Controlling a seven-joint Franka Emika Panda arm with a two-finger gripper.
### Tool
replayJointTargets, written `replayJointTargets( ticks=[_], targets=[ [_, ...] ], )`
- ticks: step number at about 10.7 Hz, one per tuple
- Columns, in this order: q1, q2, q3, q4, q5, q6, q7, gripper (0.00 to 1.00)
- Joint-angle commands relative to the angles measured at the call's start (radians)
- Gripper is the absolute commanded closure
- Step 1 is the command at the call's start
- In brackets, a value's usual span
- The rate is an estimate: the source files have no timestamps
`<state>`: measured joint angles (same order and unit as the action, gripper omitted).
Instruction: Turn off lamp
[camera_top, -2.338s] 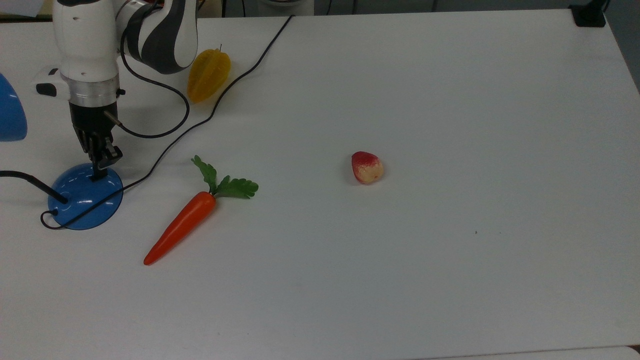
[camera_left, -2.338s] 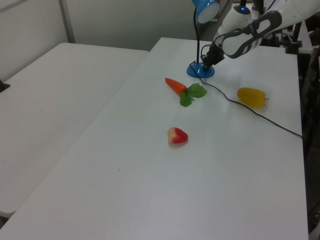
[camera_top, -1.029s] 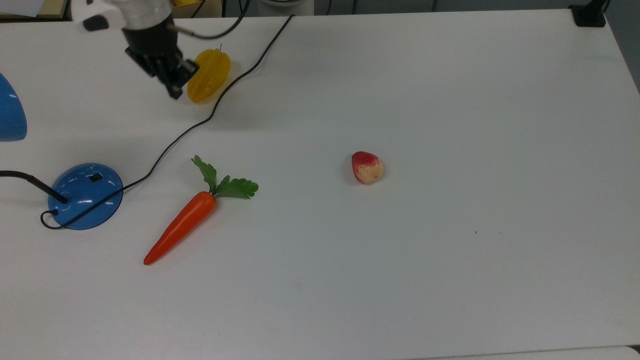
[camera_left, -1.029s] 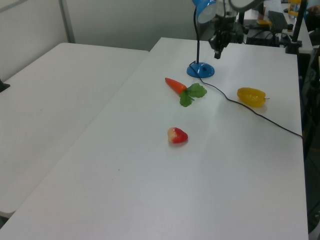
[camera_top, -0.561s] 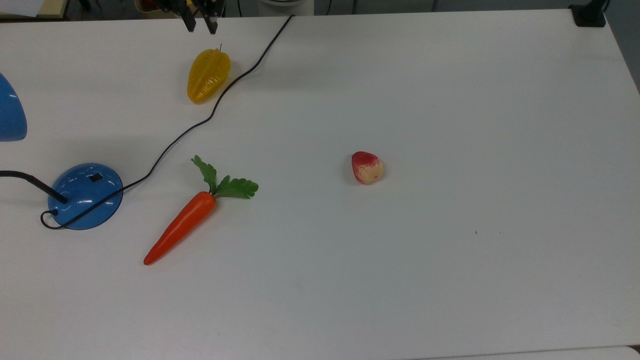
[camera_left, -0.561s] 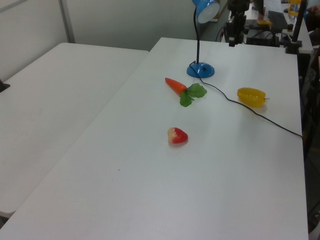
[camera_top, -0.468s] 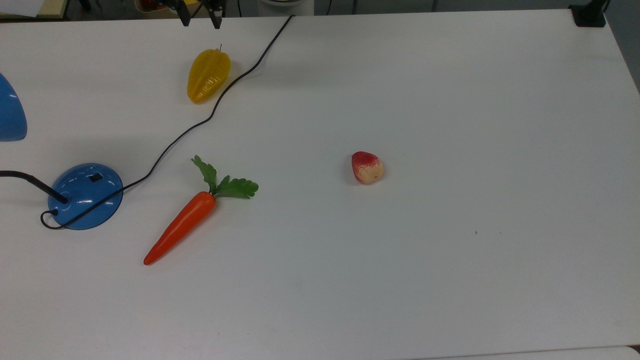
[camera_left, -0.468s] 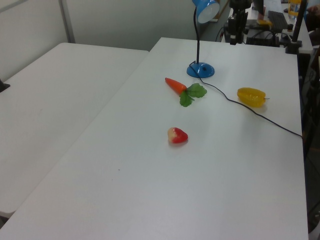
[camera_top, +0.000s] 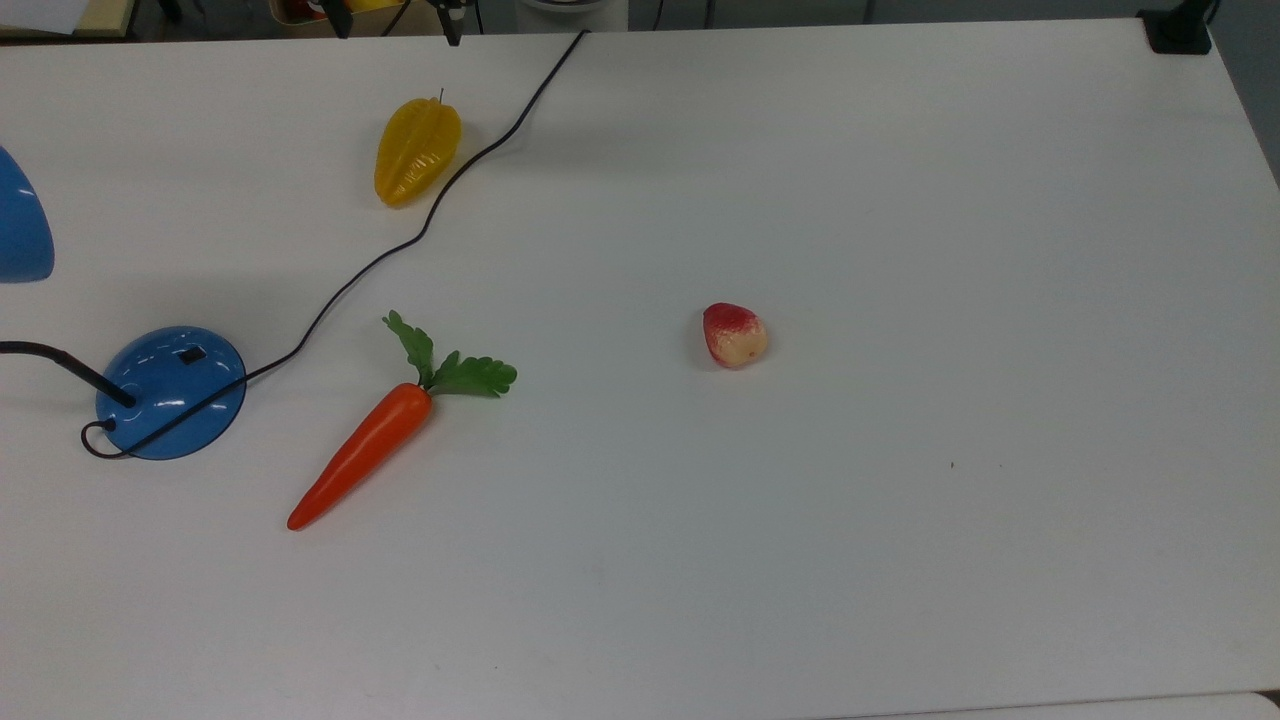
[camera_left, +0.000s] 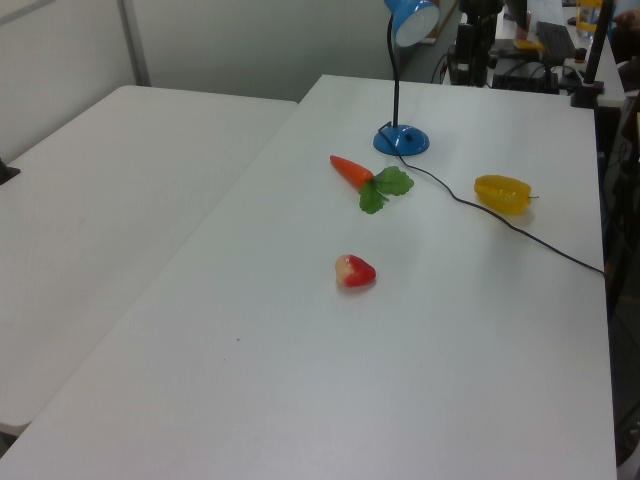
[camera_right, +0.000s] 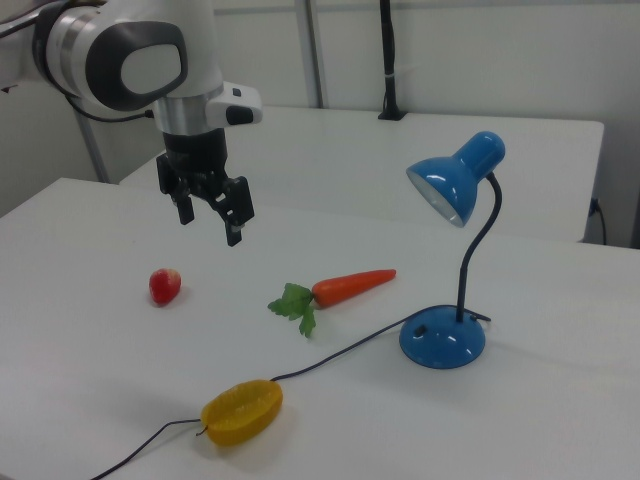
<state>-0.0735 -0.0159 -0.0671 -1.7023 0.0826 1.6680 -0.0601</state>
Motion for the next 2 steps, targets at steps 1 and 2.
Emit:
replayJointTargets(
  ticks=[1, 2],
  targets=[
    [-0.003, -0.013, -0.005, 0.021, -0.004, -0.050, -0.009, 0.00],
    [-0.003, -0.013, -0.005, 0.021, -0.004, -0.050, -0.009, 0.00]
  ],
)
